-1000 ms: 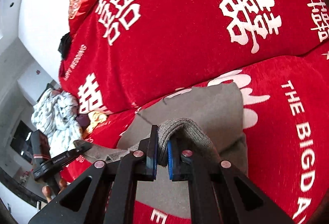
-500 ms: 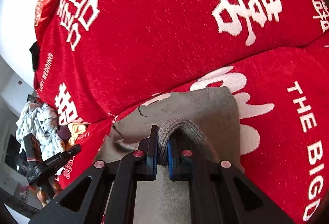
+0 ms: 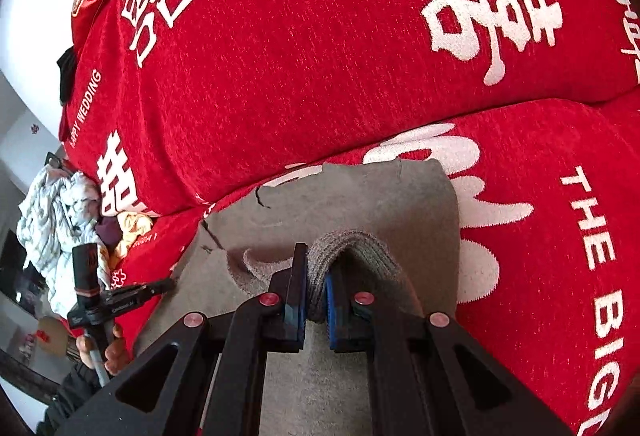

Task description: Fold small clothes

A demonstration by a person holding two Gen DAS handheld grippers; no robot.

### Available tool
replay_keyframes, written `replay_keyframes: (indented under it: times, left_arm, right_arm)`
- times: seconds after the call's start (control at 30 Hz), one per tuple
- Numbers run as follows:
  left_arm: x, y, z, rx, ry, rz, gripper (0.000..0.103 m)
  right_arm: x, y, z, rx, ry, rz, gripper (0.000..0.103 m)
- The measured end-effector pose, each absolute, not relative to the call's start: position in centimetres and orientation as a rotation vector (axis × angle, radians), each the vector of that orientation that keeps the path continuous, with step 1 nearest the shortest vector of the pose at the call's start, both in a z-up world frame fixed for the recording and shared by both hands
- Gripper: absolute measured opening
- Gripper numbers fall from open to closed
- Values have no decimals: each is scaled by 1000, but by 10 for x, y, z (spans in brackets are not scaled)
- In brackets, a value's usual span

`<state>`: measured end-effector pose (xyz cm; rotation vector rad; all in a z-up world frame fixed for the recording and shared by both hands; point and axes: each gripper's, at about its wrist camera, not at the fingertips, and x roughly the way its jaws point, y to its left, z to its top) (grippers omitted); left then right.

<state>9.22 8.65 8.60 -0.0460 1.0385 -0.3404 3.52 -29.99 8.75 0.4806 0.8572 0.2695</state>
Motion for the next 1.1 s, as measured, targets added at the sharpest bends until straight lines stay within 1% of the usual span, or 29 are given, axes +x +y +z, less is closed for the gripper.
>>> replay_keyframes:
  times: [0.03, 0.07, 0.1, 0.13, 0.17, 0.2, 0.23, 0.27, 0.3, 0.53, 0.57, 0.6, 0.63, 0.67, 0.7, 0.73, 0.77, 0.8, 0.83, 0.87, 1.03, 1.1]
  left_arm:
    - [77, 88, 104, -58, 951, -361, 0]
    - [54, 91, 127, -84, 818, -391, 0]
    - [39, 92, 139, -92, 737, -388, 0]
    - [26, 93, 147, -92, 664, -381, 6]
    - [14, 90, 151, -69, 598, -367, 29]
    - [14, 86, 150, -22, 619, -332, 102]
    - [19, 81, 144, 28, 666, -277, 99]
    - [33, 73, 132, 71, 741, -277, 101]
    - [42, 71, 123, 79, 786, -316, 101]
    - [108, 59, 71, -24, 993, -485, 101]
    - [122, 55, 61, -30, 1023, -503, 98]
    - [129, 51, 55, -24, 1047, -513, 80]
    - [137, 46, 47, -17, 1084, -523, 61]
    - [148, 41, 33, -5, 1149, -533, 53]
    - [154, 38, 24, 10, 1182, -527, 42]
    - [158, 37, 17, 27, 1198, -518, 37]
    - [159, 33, 12, 33, 1198, -515, 37]
    - [161, 34, 13, 26, 1186, -517, 28]
    - [160, 34, 16, 16, 1174, -523, 4]
    - [160, 34, 18, 0, 1167, -532, 2]
    - [158, 44, 28, 23, 1107, -395, 4]
    - [158, 45, 25, 8, 1133, -419, 4]
  right_arm:
    - [34, -301, 87, 479, 856, 269, 8]
    - [32, -301, 87, 476, 855, 270, 8]
    - [30, -302, 86, 472, 853, 272, 8]
    - [30, -302, 85, 464, 856, 274, 8]
    - [30, -302, 84, 458, 859, 275, 8]
    - [30, -301, 83, 456, 862, 277, 8]
    - [30, -301, 81, 458, 865, 277, 8]
    - [30, -300, 80, 463, 865, 275, 8]
    - [30, -300, 80, 470, 864, 276, 8]
    - [29, -298, 78, 469, 864, 281, 8]
    - [29, -299, 77, 474, 864, 280, 8]
    - [29, -300, 77, 480, 864, 281, 8]
    - [29, -301, 76, 485, 865, 281, 8]
    - [29, -301, 75, 485, 866, 280, 8]
    - [29, -301, 74, 485, 867, 281, 8]
    - [29, -302, 74, 486, 869, 281, 8]
    - [29, -302, 73, 486, 870, 282, 8]
    - [29, -303, 72, 485, 870, 282, 8]
    - [29, -303, 72, 485, 870, 281, 8]
    - [30, -304, 72, 487, 871, 282, 8]
    - [31, -304, 70, 494, 873, 283, 8]
    - [30, -303, 70, 489, 876, 283, 8]
